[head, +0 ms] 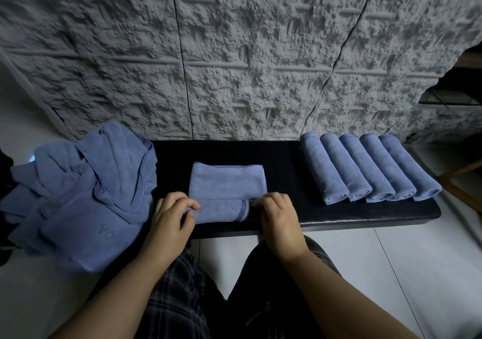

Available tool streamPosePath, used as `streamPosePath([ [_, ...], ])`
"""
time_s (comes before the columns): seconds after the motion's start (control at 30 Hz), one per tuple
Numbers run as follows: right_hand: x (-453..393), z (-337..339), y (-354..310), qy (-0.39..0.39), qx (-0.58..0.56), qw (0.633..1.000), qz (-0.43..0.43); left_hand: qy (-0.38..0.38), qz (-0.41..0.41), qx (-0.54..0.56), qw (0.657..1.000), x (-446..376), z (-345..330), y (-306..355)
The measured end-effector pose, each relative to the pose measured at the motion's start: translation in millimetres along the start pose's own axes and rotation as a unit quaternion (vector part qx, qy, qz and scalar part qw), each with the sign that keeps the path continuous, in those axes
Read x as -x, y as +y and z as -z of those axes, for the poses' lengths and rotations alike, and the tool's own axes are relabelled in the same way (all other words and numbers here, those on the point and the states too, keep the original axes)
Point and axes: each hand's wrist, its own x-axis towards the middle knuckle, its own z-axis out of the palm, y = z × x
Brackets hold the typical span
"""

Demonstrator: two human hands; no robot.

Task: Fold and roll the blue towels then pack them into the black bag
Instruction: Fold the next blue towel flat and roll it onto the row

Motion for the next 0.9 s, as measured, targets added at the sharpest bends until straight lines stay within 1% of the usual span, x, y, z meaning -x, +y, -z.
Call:
streamPosePath([
  [0.07,-0.3,0.0,-0.2,-0.014,-0.005,1.0,0.009,-0.008,0.011,0.016,1.0,-0.4,2.2,-0.5],
  [0.13,-0.8,-0.3,0.6,-0.03,-0.016,0.999,-0.002,-0.01,0.022,0.028,0.999,-0.3,2.1,-1.7],
  [0.27,-1.0,-0.2,3.0,-0.075,-0.037,0.996,-0.021,-0.039,0.041,0.01,0.998,-0.4,-1.1,-3.8],
  [0.43,-2.9,0.5,5.3,-0.097,-0.031,0.994,-0.026,-0.047,0.013,-0.016,0.999,-6.4,-2.2,-8.9],
  [0.53,-5.1,1.7,4.6,-0.096,-0.051,0.993,-0.043,-0.052,-0.016,-0.029,0.998,-12.7,-1.3,-9.1],
  [0.6,-6.6,3.0,2.8,-0.094,-0.074,0.991,-0.06,-0.055,-0.02,-0.026,0.998,-15.6,-0.9,-8.9],
  [0.7,-8.7,5.0,1.7,-0.09,-0.102,0.988,-0.077,-0.073,-0.009,0.002,0.997,-16.8,-0.2,-12.0],
  [0.8,-7.3,5.9,2.9,-0.089,-0.11,0.987,-0.082,-0.095,0.018,0.057,0.994,-14.4,1.7,-11.3],
  [0.9,-4.0,8.6,2.7,-0.1,-0.117,0.984,-0.092,-0.101,0.03,0.092,0.99,-7.6,4.2,-7.7],
])
